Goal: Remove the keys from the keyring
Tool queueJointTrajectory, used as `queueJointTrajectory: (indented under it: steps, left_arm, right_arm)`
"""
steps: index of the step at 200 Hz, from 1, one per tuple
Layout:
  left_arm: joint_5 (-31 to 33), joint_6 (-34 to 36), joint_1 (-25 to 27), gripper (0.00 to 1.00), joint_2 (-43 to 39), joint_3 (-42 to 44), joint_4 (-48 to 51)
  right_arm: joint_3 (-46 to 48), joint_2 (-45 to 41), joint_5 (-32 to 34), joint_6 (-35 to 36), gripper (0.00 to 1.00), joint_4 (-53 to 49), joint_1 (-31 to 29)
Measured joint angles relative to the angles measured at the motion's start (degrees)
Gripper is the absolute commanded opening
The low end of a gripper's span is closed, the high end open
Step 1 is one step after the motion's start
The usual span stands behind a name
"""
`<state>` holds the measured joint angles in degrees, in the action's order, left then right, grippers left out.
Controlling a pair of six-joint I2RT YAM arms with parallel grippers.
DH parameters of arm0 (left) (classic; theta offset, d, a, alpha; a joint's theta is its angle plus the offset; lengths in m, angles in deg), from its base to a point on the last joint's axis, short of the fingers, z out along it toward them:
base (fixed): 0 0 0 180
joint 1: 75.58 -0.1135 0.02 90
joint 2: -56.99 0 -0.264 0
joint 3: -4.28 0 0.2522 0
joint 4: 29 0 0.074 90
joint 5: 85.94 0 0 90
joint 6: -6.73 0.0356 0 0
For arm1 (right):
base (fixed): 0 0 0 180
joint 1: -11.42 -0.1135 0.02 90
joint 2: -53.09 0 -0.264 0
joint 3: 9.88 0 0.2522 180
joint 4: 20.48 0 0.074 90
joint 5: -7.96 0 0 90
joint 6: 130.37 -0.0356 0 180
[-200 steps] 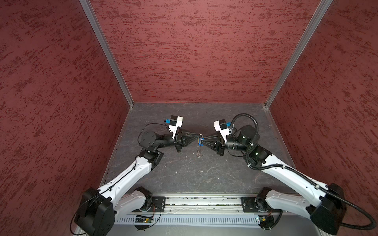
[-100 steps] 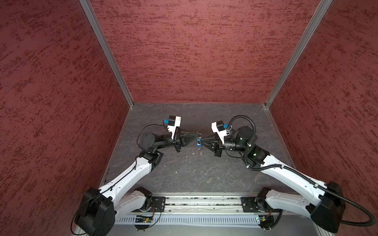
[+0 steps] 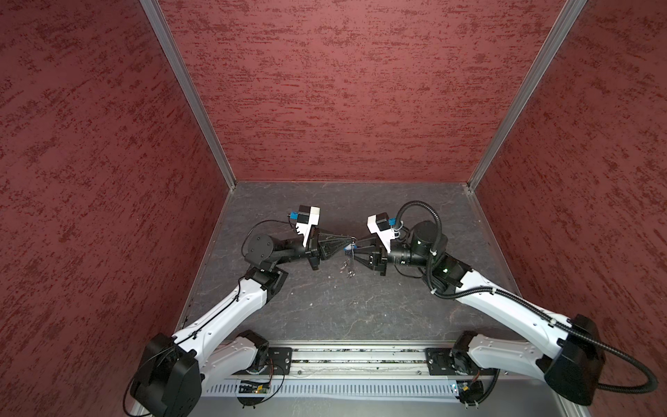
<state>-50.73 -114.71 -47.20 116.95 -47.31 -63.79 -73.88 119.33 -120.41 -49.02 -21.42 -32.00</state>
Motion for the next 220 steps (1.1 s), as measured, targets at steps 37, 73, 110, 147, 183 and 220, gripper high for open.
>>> queueJointTrajectory:
  steps: [37, 73, 110, 147, 183, 220]
  left_arm:
    - [1.1, 2.4, 0.7, 0.00, -1.4, -0.5, 1.6]
    - [1.3, 3.0, 0.7, 0.00, -0.3, -1.0, 2.5]
    - [2.3, 3.0, 0.5, 0.00, 0.4, -1.1, 3.7]
    - [2.8, 3.3, 0.8, 0.00, 0.2, -1.1, 4.3]
    - [3.5, 4.1, 1.3, 0.00, -2.5, -0.7, 5.1]
    - [3.7, 5.4, 1.2, 0.00, -4.5, -0.3, 6.1]
  right_arm:
    - [0.1, -3.0, 3.9, 1.6, 0.55, -4.8, 0.0]
    - [1.9, -8.2, 8.2, 1.9, 0.57, -5.8, 0.0]
    - [2.8, -12.5, 14.8, 3.1, 0.57, -5.4, 0.0]
    - [2.8, -13.3, 17.7, 3.5, 0.56, -3.7, 0.0]
    - [1.1, -11.0, 14.0, 2.2, 0.56, -2.8, 0.3]
    - [1.4, -9.2, 4.8, -4.5, 0.56, 5.6, 5.0]
